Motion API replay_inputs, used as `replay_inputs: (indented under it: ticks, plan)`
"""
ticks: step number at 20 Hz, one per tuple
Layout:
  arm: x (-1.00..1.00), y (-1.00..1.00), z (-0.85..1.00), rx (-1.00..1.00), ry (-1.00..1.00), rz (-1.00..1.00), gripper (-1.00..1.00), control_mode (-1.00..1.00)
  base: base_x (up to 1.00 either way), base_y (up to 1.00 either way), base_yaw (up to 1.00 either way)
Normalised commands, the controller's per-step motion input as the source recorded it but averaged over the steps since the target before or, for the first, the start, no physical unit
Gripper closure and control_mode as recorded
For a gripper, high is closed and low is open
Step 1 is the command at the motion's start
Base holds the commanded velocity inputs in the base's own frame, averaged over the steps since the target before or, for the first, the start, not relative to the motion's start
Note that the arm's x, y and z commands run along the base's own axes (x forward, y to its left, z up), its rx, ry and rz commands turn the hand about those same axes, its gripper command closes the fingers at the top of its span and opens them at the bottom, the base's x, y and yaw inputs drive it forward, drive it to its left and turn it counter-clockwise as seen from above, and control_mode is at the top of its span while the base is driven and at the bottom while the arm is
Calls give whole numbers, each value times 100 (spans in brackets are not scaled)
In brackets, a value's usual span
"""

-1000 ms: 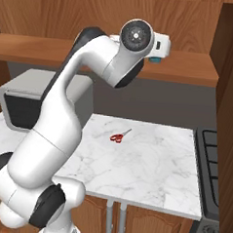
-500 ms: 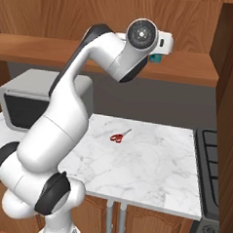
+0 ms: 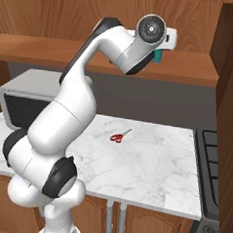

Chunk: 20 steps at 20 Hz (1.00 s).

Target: Stack two cans on top of the other two cans in the cabinet.

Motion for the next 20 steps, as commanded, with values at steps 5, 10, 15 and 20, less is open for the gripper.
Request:
replay_inputs:
  ticks: [5,10,15,20]
  plan:
    - [33,-9,0,1,0,15,100,-100,0,0,0]
    - [24,-7,0,0,0,15,100,-100,0,0,0]
    - [23,-7,0,-1,0,8,100,-100,0,0,0]
    - [24,-7,2,-3,0,1,100,-100,0,0,0]
